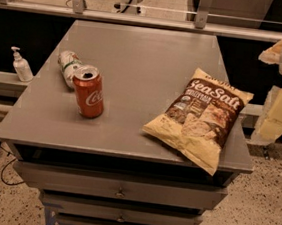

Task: Pick coke can

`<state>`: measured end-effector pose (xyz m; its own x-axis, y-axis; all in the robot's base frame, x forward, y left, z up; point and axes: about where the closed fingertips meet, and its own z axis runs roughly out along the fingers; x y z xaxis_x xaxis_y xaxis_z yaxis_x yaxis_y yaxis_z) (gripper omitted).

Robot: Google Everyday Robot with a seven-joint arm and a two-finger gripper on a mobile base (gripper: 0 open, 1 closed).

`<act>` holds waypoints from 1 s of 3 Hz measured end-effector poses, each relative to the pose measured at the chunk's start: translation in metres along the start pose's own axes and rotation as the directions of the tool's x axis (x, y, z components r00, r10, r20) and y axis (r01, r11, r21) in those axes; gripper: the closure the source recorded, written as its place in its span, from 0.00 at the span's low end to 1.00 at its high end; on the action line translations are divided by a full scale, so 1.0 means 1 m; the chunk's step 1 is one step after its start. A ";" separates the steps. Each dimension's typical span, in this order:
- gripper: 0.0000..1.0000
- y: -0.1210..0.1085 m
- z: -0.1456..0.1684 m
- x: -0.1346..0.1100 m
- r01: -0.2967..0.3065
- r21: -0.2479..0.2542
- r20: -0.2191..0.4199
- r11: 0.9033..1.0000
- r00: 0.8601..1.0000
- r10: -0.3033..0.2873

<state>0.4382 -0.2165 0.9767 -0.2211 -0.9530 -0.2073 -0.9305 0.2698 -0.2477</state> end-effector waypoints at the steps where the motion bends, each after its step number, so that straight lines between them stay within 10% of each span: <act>1: 0.00 0.000 0.000 0.000 0.000 0.000 0.000 1.000 1.000 0.000; 2: 0.00 0.000 0.013 -0.023 -0.004 -0.023 0.100 1.000 0.995 0.007; 3: 0.00 -0.003 0.041 -0.073 0.000 -0.082 0.306 0.997 0.952 0.025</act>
Offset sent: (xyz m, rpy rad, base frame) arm 0.0278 0.0763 -0.0260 0.3419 0.0055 0.0847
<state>0.4693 -0.1417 0.9535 -0.1447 -0.8580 -0.4928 -0.9513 0.2576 -0.1692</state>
